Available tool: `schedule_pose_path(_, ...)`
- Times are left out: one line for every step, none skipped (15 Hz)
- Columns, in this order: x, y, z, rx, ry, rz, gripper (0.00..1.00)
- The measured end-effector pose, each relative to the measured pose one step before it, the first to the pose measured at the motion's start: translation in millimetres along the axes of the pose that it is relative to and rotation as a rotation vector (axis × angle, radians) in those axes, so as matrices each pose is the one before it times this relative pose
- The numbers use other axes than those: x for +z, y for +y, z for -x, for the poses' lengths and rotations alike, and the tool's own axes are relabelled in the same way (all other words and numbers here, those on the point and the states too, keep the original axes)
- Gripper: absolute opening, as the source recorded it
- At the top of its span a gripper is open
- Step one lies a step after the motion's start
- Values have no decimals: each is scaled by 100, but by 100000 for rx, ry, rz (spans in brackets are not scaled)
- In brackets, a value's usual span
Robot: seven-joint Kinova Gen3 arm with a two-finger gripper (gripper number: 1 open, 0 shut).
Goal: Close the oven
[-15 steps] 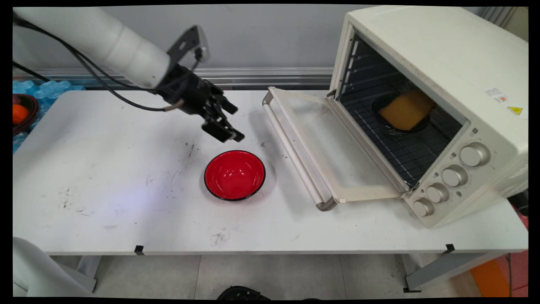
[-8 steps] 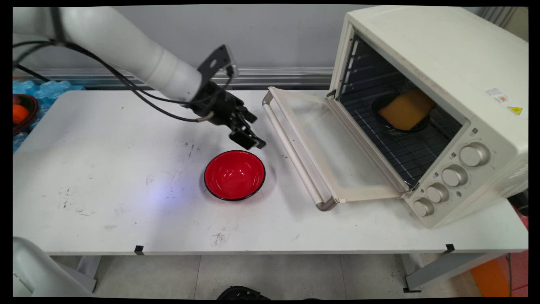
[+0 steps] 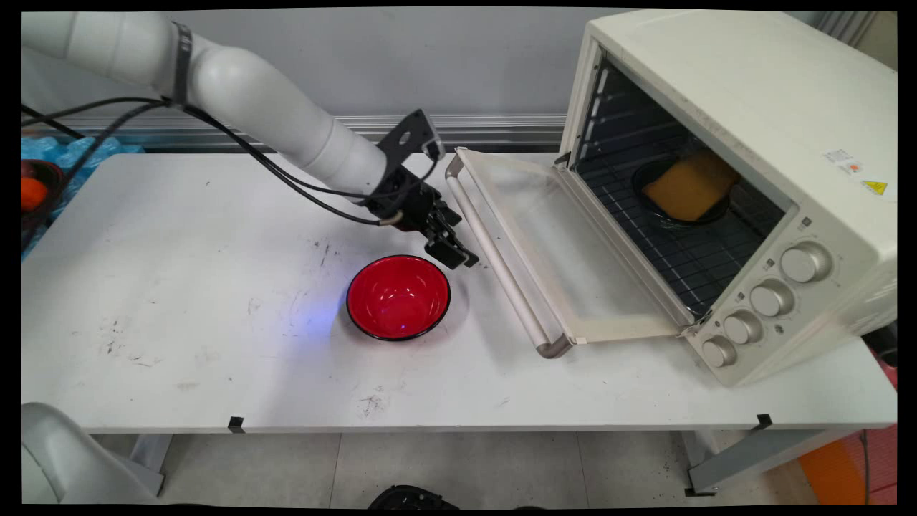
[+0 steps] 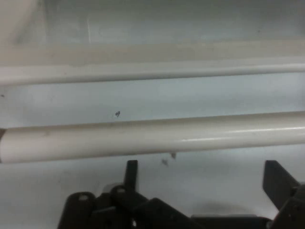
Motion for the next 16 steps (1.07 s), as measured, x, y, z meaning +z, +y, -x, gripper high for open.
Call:
schedule_pose_path(586,-81,54,-233,-194,-61,100)
schedule_pose_path(491,-64,26,-123,-132,-48,0)
schedule_pose_path(534,-63,18,-88,-133,-36,0)
schedule_pose_path(461,-57,39,-103,-35,-69,0)
schedule_pose_path(366,-44,24,-73,26,-80,0)
schedule_pose_path(229,-25,-2,-38,73,-70,0)
schedule_pose_path(322,-38,14,-95,155,-121,0)
schedule_pose_path(204,-25,5,-65,175,-104,0)
schedule_pose_path(286,-32,-1,-108,322,-194,0)
schedule_pose_path(312,-51,-3,-176,481,-311,0)
schedule_pose_path(307,-32,-7,-295,485,-256,0)
schedule_pose_path(276,-28,-1,-291,456,-240,0)
schedule_pose_path(150,-14,-11,-139,326,-124,0)
schedule_pose_path(205,-5,-34,-165,526,-135,0)
schedule_pose_path(152,-3,-34,-115,465,-116,0)
schedule_pose_path(136,5,-54,-107,512,-70,0)
